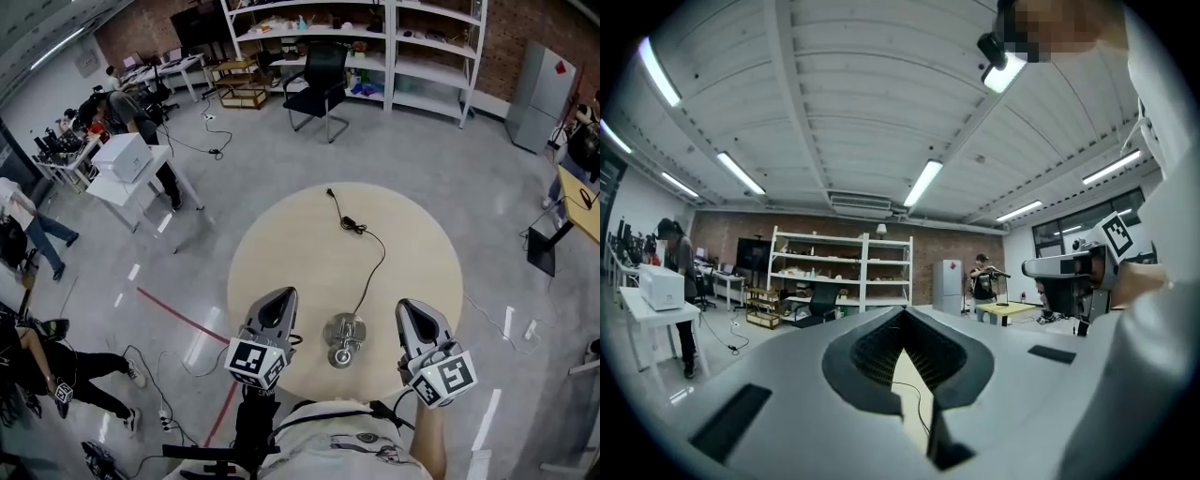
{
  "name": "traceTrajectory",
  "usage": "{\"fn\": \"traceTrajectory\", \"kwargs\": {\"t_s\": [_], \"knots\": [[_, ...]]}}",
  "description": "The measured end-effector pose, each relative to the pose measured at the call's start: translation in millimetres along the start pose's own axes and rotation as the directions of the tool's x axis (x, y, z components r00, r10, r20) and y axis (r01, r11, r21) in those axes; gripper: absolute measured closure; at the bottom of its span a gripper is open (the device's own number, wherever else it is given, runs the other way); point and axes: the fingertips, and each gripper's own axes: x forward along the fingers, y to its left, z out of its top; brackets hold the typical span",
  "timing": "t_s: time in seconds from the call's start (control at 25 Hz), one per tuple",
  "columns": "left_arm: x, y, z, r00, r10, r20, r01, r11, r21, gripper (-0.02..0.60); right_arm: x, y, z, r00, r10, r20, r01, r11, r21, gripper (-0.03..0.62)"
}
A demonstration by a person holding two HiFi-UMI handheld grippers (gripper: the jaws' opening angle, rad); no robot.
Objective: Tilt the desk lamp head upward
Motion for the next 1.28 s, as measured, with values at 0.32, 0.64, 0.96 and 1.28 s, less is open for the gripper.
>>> {"fn": "traceTrajectory", "kwargs": {"t_s": [0.32,0.64,0.96,1.28], "knots": [[5,-11,3,1.0,-0.023,0.002,0.023,1.0,0.017,0.578,4,-3,-1,0.999,-0.033,-0.022,0.033,0.999,-0.02,0.59],[7,-12,2,0.999,-0.034,-0.019,0.035,0.999,0.036,0.578,4,-4,-2,0.998,-0.06,-0.035,0.06,0.998,-0.021,0.591],[13,-20,0,0.999,-0.048,-0.018,0.049,0.998,0.034,0.578,2,-9,-3,0.997,-0.06,-0.05,0.058,0.997,-0.046,0.591],[13,-19,-2,0.998,-0.058,-0.025,0.059,0.998,0.029,0.578,3,-8,-2,0.997,-0.065,-0.05,0.063,0.997,-0.04,0.591]]}}
